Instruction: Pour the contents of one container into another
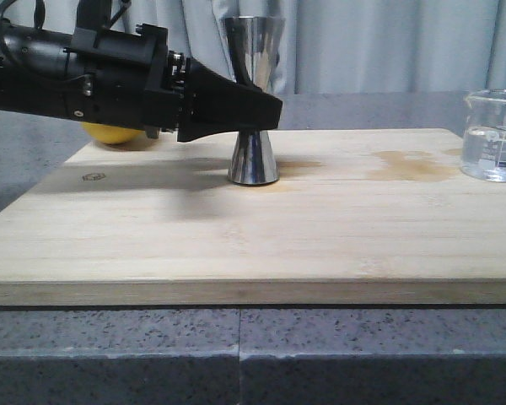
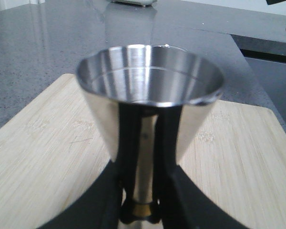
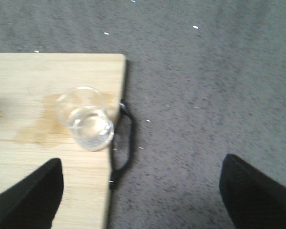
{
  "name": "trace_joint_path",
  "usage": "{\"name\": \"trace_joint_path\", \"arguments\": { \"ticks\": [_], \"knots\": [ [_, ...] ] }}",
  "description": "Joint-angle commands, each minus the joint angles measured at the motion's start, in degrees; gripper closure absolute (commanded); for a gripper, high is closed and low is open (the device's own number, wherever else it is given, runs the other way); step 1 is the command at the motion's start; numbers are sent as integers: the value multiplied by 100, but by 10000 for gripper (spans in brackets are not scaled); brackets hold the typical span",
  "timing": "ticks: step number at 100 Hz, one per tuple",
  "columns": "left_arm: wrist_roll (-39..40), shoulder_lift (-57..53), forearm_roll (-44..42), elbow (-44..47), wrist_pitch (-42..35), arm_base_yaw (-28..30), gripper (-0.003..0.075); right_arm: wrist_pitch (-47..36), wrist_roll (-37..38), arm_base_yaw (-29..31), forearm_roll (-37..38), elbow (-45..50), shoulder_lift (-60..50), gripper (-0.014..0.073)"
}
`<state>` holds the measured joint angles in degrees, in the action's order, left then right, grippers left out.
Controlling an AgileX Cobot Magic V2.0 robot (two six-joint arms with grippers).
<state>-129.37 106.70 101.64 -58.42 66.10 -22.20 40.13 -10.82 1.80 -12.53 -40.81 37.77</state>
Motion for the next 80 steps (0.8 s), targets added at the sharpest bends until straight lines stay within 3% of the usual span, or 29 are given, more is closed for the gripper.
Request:
{"name": "trace_joint_path", "arguments": {
  "ticks": [1, 30, 70, 80],
  "knots": [
    [-38, -230, 445, -160, 657, -47, 618, -461, -446, 0, -465, -203, 88, -12],
    [-27, -230, 445, -160, 657, -47, 618, -495, -1207, 0, -1168, -203, 605, -12],
    [-27, -230, 445, -160, 614, -47, 618, -409, -1205, 0, -1191, -203, 667, -12],
    [-27, -230, 445, -160, 614, -47, 618, -365, -1306, 0, -1532, -203, 657, -12]
  ]
}}
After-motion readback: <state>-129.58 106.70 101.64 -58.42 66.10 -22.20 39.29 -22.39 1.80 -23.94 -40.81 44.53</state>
